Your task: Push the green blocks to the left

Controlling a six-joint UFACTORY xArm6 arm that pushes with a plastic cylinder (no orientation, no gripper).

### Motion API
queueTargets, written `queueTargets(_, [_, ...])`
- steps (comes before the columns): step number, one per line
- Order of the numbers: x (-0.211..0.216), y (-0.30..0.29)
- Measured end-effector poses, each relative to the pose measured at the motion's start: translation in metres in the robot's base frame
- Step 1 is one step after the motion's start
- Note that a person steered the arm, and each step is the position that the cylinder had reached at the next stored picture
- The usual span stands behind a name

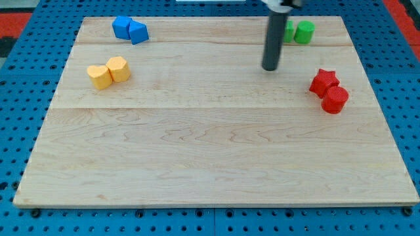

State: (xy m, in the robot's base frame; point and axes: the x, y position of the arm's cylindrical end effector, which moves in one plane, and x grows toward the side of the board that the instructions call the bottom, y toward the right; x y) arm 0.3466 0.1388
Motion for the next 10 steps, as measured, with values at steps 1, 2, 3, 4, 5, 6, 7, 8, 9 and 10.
queueTargets(1, [-0.043,0.101])
queueTargets(2, [-0.083,0.117])
queueTargets(3, [-0.095,0.091])
queueTargets(4, [-0.092,0.042])
queueTargets(5, [-0.099,0.076])
queueTargets(6, [-0.107,0.047])
queueTargets(7, [-0.100,-0.007])
queueTargets(8, [-0.096,-0.031])
queueTargets(9, [-0.106,-0.007])
queueTargets(10, [-0.144,-0.052])
